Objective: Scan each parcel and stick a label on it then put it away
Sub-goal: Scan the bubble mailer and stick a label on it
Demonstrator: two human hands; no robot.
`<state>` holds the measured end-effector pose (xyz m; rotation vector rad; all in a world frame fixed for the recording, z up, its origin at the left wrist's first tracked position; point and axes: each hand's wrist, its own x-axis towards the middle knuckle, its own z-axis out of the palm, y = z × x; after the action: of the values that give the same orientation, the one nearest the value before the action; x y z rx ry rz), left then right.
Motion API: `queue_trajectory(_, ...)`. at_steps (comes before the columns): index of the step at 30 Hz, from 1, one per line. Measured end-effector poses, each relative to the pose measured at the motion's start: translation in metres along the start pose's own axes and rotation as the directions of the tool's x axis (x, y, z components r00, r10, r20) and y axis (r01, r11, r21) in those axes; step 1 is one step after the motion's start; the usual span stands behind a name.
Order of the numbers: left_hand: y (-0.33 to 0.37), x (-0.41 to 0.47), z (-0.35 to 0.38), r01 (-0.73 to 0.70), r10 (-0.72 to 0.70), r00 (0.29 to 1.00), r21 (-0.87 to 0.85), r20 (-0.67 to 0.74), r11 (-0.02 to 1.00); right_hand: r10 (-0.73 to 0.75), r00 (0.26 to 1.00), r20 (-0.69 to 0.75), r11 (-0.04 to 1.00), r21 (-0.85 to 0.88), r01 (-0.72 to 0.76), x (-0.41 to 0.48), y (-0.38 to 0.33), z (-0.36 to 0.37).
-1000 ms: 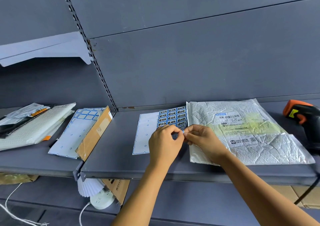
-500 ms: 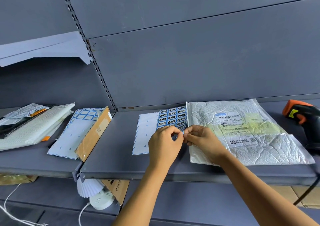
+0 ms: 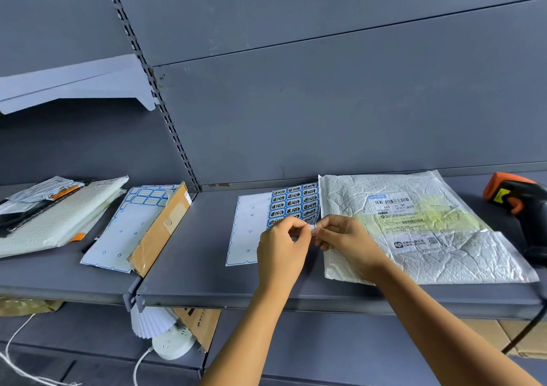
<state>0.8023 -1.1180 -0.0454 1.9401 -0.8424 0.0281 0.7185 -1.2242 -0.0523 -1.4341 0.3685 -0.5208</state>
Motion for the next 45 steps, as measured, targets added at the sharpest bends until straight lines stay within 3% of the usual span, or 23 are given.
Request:
queue_trajectory(10, 0.000, 0.006, -0.005, 0.223, -0.226, 0.973, -0.375, 0.038, 0.900, 0.024, 1.000, -0.020, 0.999, 0.040, -0.023, 0.003, 0.002, -0.001)
queue_trajectory(21, -0.002, 0.006, -0.004, 0.261, -0.277, 0.960, -0.461, 0.035, 0.848, 0.029, 0.999, -0.019, 0.999, 0.046, -0.028, 0.004, 0.003, -0.002)
queue_trajectory(29, -0.008, 0.011, -0.006, 0.355, -0.404, 0.914, -0.545, 0.032, 0.759, 0.043, 0.998, -0.042, 0.998, 0.050, -0.041, 0.006, 0.004, -0.002)
queue_trajectory(33, -0.004, 0.012, -0.010, 0.347, -0.404, 0.914, -0.603, 0.045, 0.718, 0.043, 0.998, -0.037, 0.998, 0.038, -0.041, 0.006, 0.004, -0.003)
queue_trajectory(41, -0.005, 0.010, -0.008, 0.290, -0.356, 0.935, -0.547, -0.014, 0.785, -0.012, 0.990, -0.139, 1.000, 0.004, 0.013, 0.007, 0.009, -0.001)
queue_trajectory(45, -0.007, 0.007, -0.007, 0.121, -0.182, 0.972, -0.350, -0.147, 0.929, -0.151, 0.971, -0.185, 0.964, -0.245, 0.103, 0.006, 0.012, -0.001)
